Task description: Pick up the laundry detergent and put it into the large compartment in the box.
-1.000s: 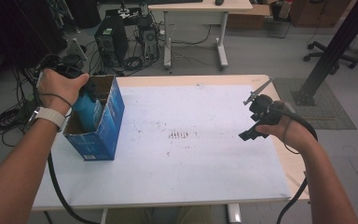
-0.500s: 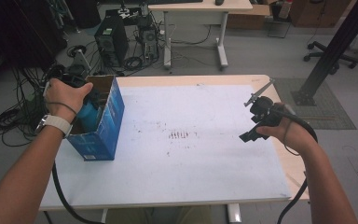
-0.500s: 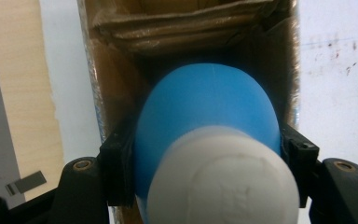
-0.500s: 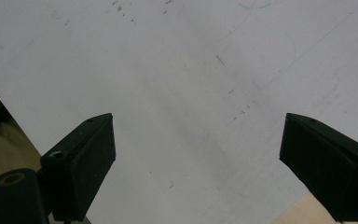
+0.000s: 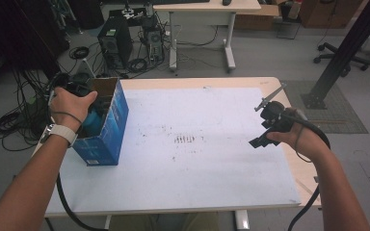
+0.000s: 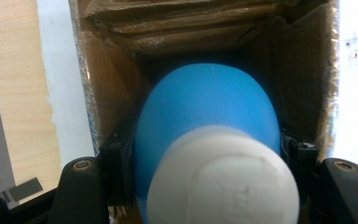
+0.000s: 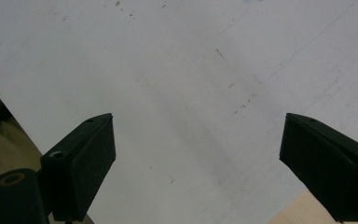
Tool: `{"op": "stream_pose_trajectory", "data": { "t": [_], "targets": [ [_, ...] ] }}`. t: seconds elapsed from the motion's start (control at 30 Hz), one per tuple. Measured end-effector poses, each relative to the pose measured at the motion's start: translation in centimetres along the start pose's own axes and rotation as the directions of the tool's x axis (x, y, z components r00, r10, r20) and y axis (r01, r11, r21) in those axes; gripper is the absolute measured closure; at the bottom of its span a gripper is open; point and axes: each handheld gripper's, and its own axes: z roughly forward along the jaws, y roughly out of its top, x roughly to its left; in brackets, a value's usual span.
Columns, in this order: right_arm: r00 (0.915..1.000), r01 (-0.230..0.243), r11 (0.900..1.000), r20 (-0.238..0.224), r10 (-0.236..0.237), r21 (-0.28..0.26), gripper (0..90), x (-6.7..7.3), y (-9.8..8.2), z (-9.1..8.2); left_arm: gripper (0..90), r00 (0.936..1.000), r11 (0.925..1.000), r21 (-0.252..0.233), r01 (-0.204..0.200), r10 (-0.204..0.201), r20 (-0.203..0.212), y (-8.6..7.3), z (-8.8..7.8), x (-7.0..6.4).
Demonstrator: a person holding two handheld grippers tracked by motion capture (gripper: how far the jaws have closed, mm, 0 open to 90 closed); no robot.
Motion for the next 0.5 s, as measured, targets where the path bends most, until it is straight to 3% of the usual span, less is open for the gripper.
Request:
{"op": "stream_pose_trajectory", "data": {
  "t": [0.5],
  "targets": [
    [1.0000, -0.003, 1.000, -0.003, 0.003, 0.004, 10.5, 0.0, -0.1, 0.2, 37.4, 1.0000, 1.0000, 0.002, -0.002, 0.002, 0.003, -0.3, 1.4, 0.2]
  ]
}}
